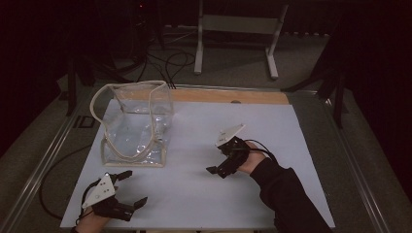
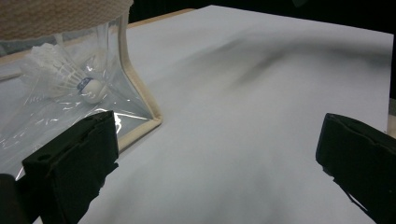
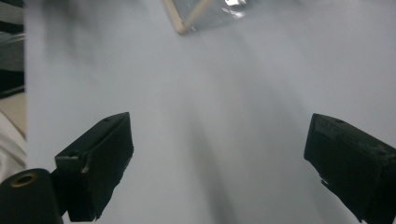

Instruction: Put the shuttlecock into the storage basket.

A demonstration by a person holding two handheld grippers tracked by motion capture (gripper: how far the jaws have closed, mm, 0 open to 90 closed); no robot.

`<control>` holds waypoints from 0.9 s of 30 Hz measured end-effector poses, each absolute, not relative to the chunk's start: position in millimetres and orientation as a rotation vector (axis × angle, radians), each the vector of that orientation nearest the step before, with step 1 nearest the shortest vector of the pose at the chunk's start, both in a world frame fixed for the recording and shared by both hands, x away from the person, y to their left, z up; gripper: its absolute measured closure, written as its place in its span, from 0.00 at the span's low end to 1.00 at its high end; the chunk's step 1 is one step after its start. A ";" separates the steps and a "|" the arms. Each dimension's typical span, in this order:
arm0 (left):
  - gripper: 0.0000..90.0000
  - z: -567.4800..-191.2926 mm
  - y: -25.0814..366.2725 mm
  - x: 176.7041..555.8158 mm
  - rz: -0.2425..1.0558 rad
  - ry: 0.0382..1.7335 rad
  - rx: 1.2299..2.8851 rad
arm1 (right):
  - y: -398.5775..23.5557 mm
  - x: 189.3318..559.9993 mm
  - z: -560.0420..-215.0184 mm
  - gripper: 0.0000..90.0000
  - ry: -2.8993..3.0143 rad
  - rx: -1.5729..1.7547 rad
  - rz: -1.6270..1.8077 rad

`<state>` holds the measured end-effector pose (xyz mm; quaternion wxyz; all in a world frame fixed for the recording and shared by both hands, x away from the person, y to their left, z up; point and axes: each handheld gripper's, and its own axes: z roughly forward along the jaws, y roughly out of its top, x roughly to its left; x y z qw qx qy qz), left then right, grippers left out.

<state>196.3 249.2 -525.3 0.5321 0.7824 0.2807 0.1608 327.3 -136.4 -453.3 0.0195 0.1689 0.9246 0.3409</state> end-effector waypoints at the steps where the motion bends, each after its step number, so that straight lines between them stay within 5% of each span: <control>1: 0.00 -525.2 249.3 196.2 0.385 0.669 1.866 | -138.7 326.3 -454.9 0.09 2.872 0.530 1.060; 27: 0.00 -525.0 248.5 196.5 0.379 0.666 1.868 | -214.8 295.1 -506.7 0.09 2.763 0.703 1.153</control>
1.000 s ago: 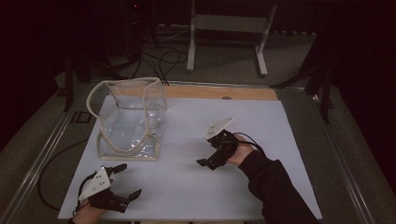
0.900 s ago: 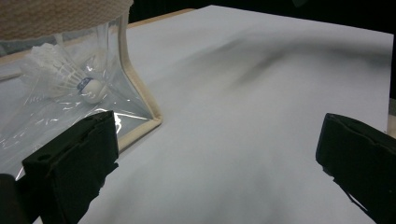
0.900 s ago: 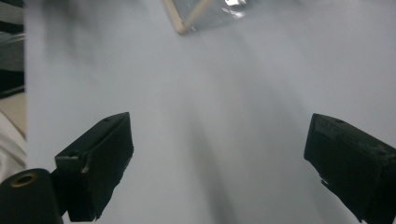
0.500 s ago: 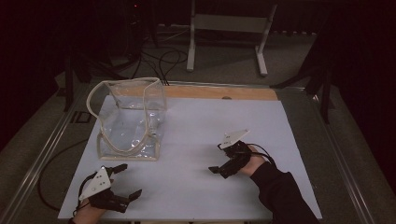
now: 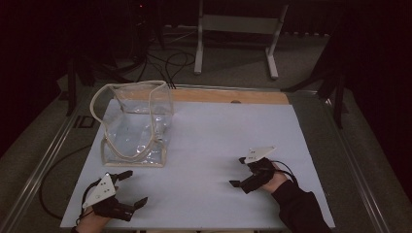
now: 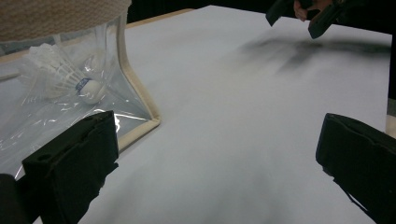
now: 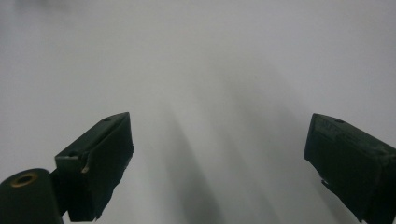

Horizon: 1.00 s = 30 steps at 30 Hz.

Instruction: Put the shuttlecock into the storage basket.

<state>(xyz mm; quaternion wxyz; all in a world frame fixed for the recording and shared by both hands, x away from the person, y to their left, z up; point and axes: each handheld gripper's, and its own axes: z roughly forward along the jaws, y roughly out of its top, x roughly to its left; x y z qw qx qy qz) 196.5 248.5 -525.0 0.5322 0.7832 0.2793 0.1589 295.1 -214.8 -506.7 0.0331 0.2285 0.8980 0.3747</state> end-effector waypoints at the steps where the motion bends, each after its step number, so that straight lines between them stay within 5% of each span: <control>1: 0.00 -524.9 248.5 196.4 0.380 0.666 1.868 | -216.8 294.3 -507.5 0.09 2.759 0.705 1.155; 30: 0.00 -525.0 248.4 197.1 0.378 0.666 1.867 | -291.9 260.0 -527.9 0.09 2.534 0.925 1.162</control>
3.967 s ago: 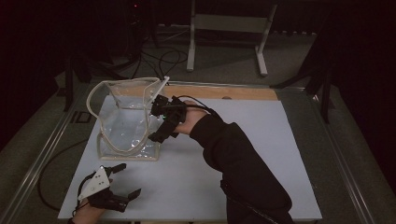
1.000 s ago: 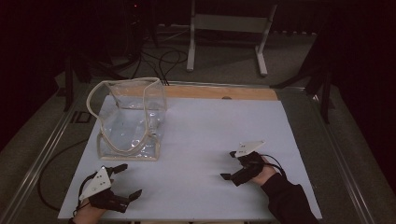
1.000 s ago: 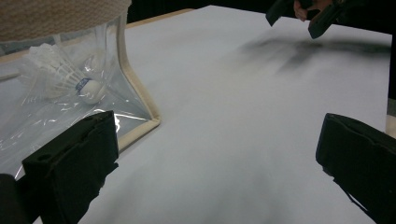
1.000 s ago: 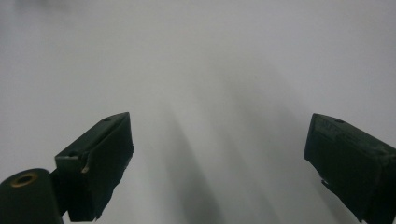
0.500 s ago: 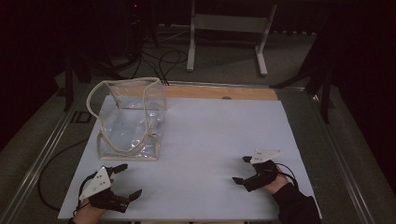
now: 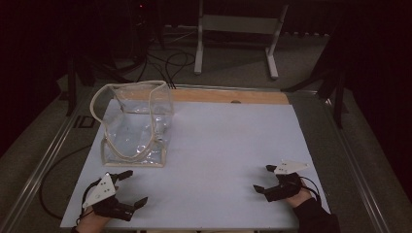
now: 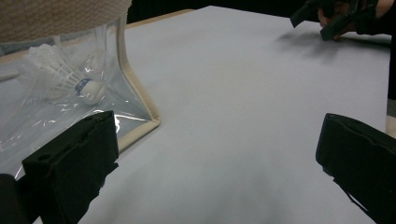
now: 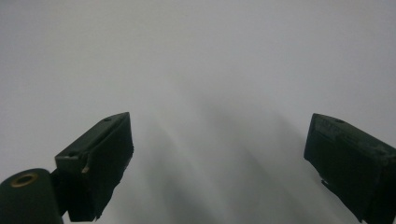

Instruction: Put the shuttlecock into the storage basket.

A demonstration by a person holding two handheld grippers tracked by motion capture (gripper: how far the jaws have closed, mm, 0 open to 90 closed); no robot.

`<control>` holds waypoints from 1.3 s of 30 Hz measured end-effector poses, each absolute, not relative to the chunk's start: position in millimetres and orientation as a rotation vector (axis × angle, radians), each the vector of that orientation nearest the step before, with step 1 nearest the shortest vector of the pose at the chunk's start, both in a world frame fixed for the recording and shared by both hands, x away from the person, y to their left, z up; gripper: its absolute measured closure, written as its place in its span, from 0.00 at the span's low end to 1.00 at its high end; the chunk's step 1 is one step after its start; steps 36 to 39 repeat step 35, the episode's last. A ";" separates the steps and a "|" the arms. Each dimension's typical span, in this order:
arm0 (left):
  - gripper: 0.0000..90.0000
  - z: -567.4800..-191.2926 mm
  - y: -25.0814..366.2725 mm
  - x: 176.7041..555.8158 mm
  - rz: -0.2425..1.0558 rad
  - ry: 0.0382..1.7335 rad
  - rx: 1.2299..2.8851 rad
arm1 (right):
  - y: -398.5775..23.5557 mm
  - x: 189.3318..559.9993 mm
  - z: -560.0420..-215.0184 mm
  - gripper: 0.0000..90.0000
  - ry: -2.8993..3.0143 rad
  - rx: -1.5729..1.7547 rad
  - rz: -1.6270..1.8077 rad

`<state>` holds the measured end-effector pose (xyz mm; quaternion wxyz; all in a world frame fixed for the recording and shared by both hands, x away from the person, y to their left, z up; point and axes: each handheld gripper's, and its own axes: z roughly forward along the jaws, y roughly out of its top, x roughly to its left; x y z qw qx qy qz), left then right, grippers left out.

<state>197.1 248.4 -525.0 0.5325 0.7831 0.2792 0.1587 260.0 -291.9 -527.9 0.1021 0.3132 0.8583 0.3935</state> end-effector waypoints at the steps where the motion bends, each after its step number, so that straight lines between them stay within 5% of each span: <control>1: 0.00 -525.0 248.4 197.1 0.378 0.666 1.867 | -291.9 260.0 -527.9 0.09 2.534 0.925 1.162; 39: 0.00 -526.4 246.6 197.7 0.371 0.662 1.874 | -304.4 248.6 -531.3 0.09 2.378 0.943 1.111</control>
